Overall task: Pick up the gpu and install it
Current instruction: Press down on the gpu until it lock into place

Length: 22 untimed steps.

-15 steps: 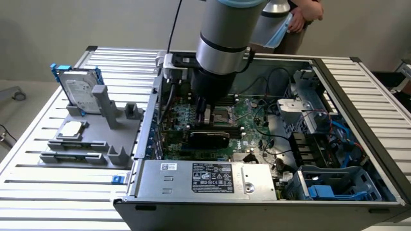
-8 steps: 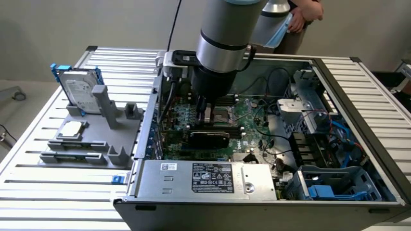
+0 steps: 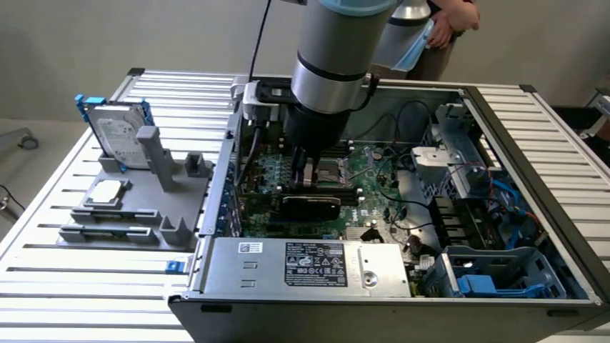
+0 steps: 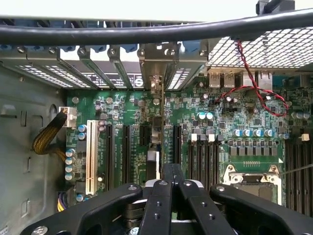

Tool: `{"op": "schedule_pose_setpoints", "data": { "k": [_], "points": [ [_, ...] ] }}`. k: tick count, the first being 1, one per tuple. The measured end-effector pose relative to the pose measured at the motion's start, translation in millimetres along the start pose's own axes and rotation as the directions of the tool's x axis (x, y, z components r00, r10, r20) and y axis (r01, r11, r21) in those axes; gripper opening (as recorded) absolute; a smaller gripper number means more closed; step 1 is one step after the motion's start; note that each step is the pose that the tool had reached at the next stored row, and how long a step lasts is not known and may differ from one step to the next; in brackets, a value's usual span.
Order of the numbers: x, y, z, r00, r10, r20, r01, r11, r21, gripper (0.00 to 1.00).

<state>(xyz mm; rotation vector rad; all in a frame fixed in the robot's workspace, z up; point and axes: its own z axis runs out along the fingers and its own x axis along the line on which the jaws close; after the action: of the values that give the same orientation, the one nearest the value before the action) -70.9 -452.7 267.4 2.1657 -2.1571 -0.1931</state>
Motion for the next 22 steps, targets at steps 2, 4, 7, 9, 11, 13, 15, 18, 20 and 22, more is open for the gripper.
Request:
{"op": "schedule_pose_setpoints", "data": {
  "k": [2,4,7,9,11,13,15,18,20,22],
  "points": [
    [0.0,-0.4,2.4,1.0,0.0,0.0011,0.0,1.0,0.0017,0.11],
    [0.1,-0.6,3.7,1.0,0.001,0.0001,-0.001,1.0,0.002,0.11],
    [0.0,-0.7,2.4,1.0,0.003,0.0008,-0.003,1.0,0.0024,0.11],
    [-0.2,0.2,-4.2,1.0,0.005,0.0005,-0.005,1.0,0.0019,0.11],
    [-0.1,0.6,-7.5,1.0,0.007,0.0011,-0.007,1.0,0.0001,0.11],
    [0.3,0.6,-7.5,1.0,0.008,0.0012,-0.008,1.0,-0.0001,0.11],
    [0.8,0.6,-7.0,1.0,0.008,0.0013,-0.008,1.0,-0.0001,0.11],
    [1.3,0.2,-4.9,1.0,0.008,0.0009,-0.008,1.0,0.0002,0.11],
    [1.5,-0.1,-3.0,1.0,0.008,0.0003,-0.008,1.0,0.001,0.11],
    [1.6,-0.4,-0.9,1.0,0.009,-0.0009,-0.009,1.0,0.0022,0.11]
  ]
}}
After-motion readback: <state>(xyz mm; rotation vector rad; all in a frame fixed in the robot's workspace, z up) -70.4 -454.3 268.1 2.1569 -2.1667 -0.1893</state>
